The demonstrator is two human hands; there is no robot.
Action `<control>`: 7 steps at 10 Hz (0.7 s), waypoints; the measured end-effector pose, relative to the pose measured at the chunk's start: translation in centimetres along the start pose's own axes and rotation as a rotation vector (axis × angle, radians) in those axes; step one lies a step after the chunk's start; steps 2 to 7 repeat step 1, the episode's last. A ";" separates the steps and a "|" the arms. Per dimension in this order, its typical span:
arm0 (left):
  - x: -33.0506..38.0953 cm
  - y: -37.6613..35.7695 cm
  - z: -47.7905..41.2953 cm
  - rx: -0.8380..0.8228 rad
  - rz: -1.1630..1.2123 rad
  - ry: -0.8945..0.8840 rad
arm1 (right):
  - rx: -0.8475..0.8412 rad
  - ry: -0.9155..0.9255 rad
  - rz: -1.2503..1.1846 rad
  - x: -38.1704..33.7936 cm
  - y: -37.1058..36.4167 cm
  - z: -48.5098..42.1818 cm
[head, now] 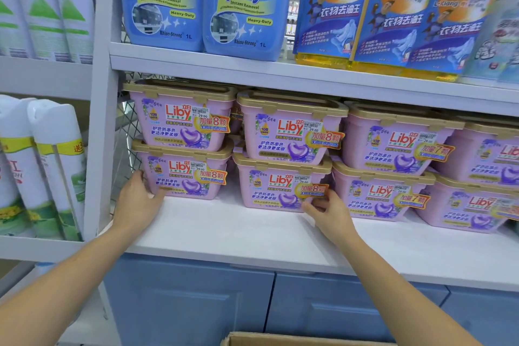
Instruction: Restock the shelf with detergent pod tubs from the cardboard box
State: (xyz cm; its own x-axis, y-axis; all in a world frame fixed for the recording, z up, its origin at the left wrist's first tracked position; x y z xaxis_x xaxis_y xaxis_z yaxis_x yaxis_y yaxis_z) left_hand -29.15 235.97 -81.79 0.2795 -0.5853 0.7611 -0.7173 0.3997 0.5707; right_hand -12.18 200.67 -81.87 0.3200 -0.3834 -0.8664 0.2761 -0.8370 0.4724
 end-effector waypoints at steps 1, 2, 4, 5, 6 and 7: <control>0.7 -0.5 2.2 0.023 -0.139 -0.019 | -0.017 0.003 0.078 0.1 1.5 1.2; 0.7 -0.5 2.2 0.023 -0.139 -0.019 | -0.017 0.003 0.078 0.1 1.5 1.2; 0.7 -0.5 2.2 0.023 -0.139 -0.019 | -0.017 0.003 0.078 0.1 1.5 1.2; 0.7 -0.5 2.2 0.023 -0.139 -0.019 | -0.017 0.003 0.078 0.1 1.5 1.2; 0.7 -0.5 2.2 0.023 -0.139 -0.019 | -0.017 0.003 0.078 0.1 1.5 1.2; 0.7 -0.5 2.2 0.023 -0.139 -0.019 | -0.017 0.003 0.078 0.1 1.5 1.2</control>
Point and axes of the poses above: each hand's wrist, its own z-axis away from the middle knuckle, its own y-axis out of the back of the hand, x = y × z, the point moved 7 cm from there along -z, towards the middle knuckle, and after that the axes turned 6 degrees about -x, right-handed, at the moved point
